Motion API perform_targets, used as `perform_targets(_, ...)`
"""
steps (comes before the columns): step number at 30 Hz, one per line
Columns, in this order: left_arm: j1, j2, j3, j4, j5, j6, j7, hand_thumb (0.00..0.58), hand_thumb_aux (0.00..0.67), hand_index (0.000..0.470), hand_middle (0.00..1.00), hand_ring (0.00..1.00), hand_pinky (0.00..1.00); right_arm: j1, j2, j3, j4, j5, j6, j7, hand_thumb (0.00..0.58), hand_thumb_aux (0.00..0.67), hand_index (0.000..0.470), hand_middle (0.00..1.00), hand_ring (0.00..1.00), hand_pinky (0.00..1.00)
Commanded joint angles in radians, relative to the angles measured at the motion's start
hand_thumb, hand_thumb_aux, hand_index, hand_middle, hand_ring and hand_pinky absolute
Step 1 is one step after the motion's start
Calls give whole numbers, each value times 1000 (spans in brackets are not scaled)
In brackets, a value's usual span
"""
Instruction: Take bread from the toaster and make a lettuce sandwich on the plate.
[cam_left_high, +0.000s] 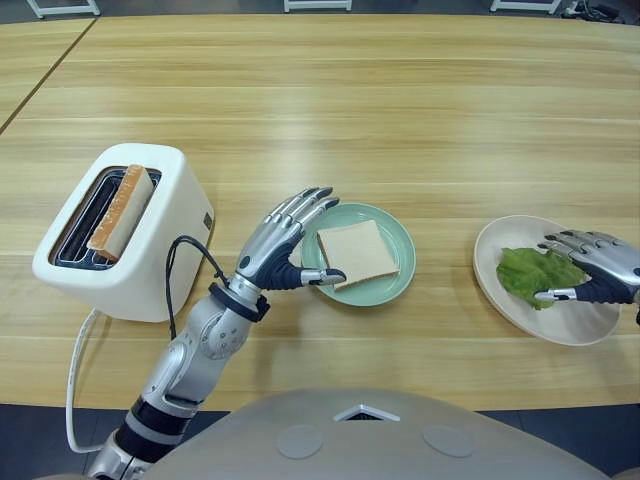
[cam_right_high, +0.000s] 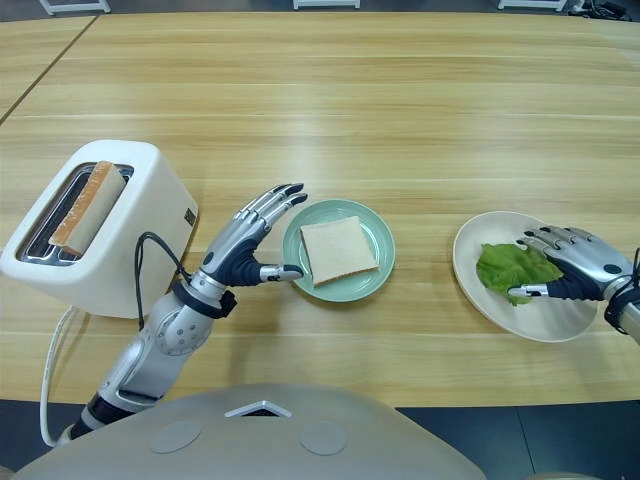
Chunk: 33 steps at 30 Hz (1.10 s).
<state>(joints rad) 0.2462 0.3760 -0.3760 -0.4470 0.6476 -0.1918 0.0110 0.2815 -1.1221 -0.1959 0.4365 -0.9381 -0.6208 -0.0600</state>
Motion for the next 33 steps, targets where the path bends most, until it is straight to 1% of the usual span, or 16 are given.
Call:
perform_targets(1, 40, -8, 29, -19, -46, 4, -27, 0, 0, 0, 0, 0, 0, -49, -17, 85, 32, -21, 19, -41, 0, 0, 0, 0, 0, 0)
perform_targets(4, 55, -14, 44, -25, -58, 1, -35, 0, 0, 0, 0, 0, 0, -79, -19, 139, 55, -24, 34, -60, 0, 0, 0, 0, 0, 0)
perform_targets(5, 60, -17, 48, -32, -63, 2, -38, 0, 0, 0, 0, 0, 0, -93, -18, 158, 65, -26, 40, -67, 92, 55, 39, 0, 0, 0)
perform_targets(6, 65, -19, 53, -36, -66, 2, -38, 0, 0, 0, 0, 0, 0, -105, -18, 175, 75, -26, 45, -72, 352, 250, 175, 0, 0, 0)
perform_targets(7, 69, -22, 57, -38, -68, 1, -39, 0, 0, 0, 0, 0, 0, -114, -19, 189, 82, -25, 49, -76, 508, 434, 304, 0, 0, 0)
perform_targets(8, 70, -24, 60, -36, -71, 0, -39, 0, 0, 0, 0, 0, 0, -122, -21, 201, 88, -21, 51, -80, 508, 434, 304, 0, 0, 0)
perform_targets(10, 69, -28, 65, -29, -72, -2, -41, 0, 0, 0, 0, 0, 0, -135, -21, 222, 98, -11, 51, -85, 557, 536, 376, 0, 0, 0)
perform_targets(11, 69, -31, 65, -27, -72, -3, -43, 0, 0, 0, 0, 0, 0, -140, -22, 231, 100, -5, 49, -89, 579, 641, 450, 0, 0, 0)
perform_targets(12, 69, -34, 66, -27, -71, -5, -44, 0, 0, 0, 0, 0, 0, -142, -23, 236, 98, 2, 46, -95, 580, 670, 470, 0, 0, 0)
perform_targets(20, 67, -47, 69, 9, -42, -21, -36, 0, 0, 0, 0, 0, 0, -167, -27, 261, 73, 23, 27, -169, 580, 670, 470, 0, 0, 0)
perform_targets(23, 69, -51, 71, 10, -36, -22, -33, 0, 0, 0, 0, 0, 0, -168, -36, 247, 39, 28, 23, -209, 580, 670, 470, 0, 0, 0)
perform_targets(25, 71, -55, 73, 3, -35, -21, -33, 0, 0, 0, 0, 0, 0, -168, -40, 224, -2, 66, 6, -209, 580, 670, 470, 0, 0, 0)
perform_targets(28, 75, -66, 82, -9, -70, -22, -39, 0, 0, 0, 0, 0, 0, -187, -28, 198, -102, 207, -56, -129, 580, 670, 470, 0, 0, 0)
perform_targets(31, 82, -84, 94, -8, -115, -19, -41, 0, 0, 0, 0, 0, 0, -304, 17, 253, -222, 328, -103, 16, 580, 670, 470, 0, 0, 0)
perform_targets(33, 73, -91, 96, 4, -127, -20, -42, 0, 0, 0, 0, 0, 0, -389, 61, 303, -256, 380, -124, 104, 580, 670, 470, 0, 0, 0)
